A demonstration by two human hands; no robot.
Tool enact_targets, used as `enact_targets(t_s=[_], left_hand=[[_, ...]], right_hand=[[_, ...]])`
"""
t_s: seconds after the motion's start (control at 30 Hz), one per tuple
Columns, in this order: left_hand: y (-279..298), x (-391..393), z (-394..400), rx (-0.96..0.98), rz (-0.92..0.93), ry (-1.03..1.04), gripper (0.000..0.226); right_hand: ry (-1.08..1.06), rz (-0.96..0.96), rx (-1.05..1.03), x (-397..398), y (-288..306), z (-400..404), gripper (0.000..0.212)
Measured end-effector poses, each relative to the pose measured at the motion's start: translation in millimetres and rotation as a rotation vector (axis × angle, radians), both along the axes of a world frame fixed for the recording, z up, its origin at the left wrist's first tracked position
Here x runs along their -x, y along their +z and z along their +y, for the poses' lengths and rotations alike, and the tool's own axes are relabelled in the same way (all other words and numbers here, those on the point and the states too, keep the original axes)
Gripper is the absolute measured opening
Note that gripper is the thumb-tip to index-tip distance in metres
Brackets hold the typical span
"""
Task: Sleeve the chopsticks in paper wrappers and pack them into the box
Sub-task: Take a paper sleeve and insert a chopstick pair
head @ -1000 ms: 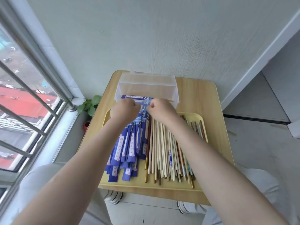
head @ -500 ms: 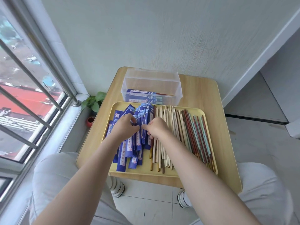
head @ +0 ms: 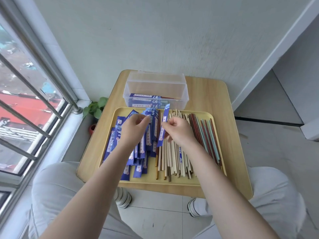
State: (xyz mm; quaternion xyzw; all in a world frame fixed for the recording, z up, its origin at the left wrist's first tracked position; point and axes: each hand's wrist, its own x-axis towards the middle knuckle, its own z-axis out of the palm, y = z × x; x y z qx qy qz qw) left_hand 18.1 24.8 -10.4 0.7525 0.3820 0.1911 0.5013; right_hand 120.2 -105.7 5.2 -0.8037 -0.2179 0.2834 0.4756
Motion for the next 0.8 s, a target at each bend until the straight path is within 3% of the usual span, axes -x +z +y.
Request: enact_targets(t_s=[0.13, 0.3, 0.67, 0.8], left_hand=[[13.6, -17.4, -28.6, 0.294, -0.054, -0.160, 0.022], [4.3, -21.9, -41.5, 0.367, -0.043, -0.184, 0.016], [-2.9, -18.6, -61.1, 0.622, -0.186, -0.182, 0.054], [-3.6, -17.2, -63.7, 0.663, -0.155, -0.185, 0.047]], right_hand=[[0.083, -0.104, -0.009, 7.0, 3.0, -10.1, 0.022], [0.076, -0.070, -0.042, 1.5, -2.8, -33.1, 0.026], [0.017, 0.018, -0.103, 8.3, -16.9, -58.5, 0.027], [0.045, 0.021, -0.080, 2.3, -13.5, -70.5, 0.022]])
